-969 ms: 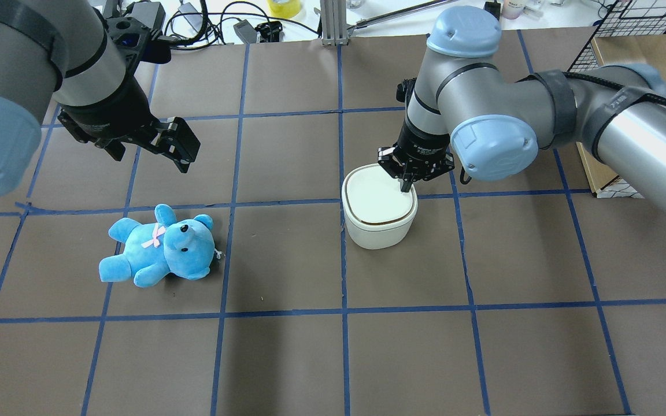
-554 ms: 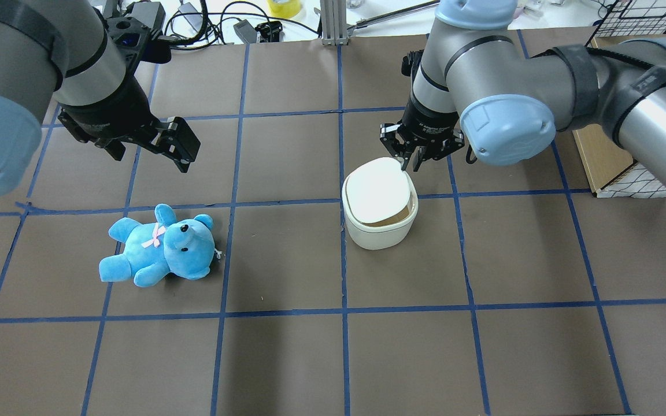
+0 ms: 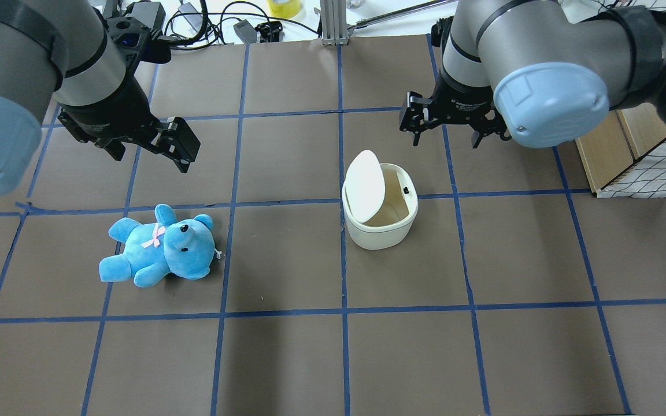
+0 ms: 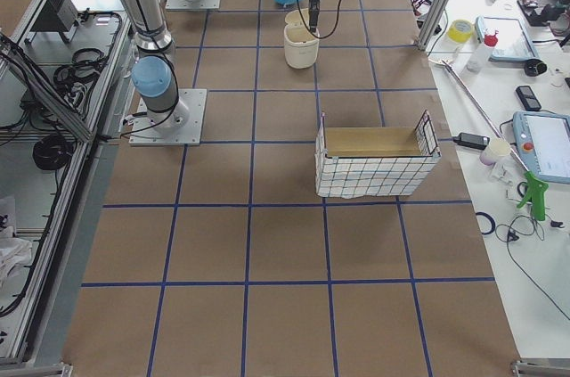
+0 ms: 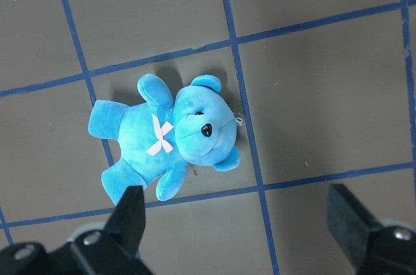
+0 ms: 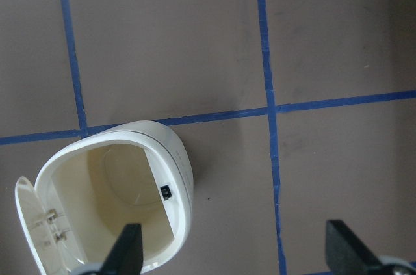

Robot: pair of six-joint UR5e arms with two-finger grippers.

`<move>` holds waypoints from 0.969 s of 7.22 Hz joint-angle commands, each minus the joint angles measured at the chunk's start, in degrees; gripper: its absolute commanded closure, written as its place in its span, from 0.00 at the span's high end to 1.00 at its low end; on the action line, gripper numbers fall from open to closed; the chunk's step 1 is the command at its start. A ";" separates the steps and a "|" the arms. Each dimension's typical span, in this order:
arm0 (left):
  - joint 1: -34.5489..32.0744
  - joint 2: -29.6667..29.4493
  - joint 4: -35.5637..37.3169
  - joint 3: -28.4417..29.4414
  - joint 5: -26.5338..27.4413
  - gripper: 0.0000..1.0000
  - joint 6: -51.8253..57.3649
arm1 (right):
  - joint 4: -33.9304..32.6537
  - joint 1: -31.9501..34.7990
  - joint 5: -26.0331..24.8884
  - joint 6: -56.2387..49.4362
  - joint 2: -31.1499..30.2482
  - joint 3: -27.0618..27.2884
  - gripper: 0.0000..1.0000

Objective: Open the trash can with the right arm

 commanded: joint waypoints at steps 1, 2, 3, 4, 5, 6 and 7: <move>0.00 0.00 0.00 0.00 0.00 1.00 0.00 | 5.43 -3.29 -0.58 -2.33 -4.05 -0.25 1.00; 0.00 0.00 0.00 0.00 0.00 1.00 0.00 | 8.59 -5.48 -0.67 -4.00 -5.98 -0.25 1.00; 0.00 0.00 0.00 0.00 0.00 1.00 0.00 | 9.23 -5.85 -0.50 -4.02 -7.74 -0.25 1.00; 0.00 0.00 0.00 0.00 0.00 1.00 0.00 | 12.63 -5.86 -0.23 -4.02 -8.37 -0.25 1.00; 0.00 0.00 0.00 0.00 0.00 1.00 0.00 | 13.01 -6.03 -0.58 -4.11 -8.38 -0.25 1.00; 0.00 0.00 0.00 0.00 0.00 1.00 0.00 | 13.19 -6.03 -0.15 -4.11 -8.55 -0.34 1.00; 0.00 0.00 0.00 0.00 0.08 1.00 0.00 | 13.19 -5.95 -0.14 -4.37 -8.55 -0.34 1.00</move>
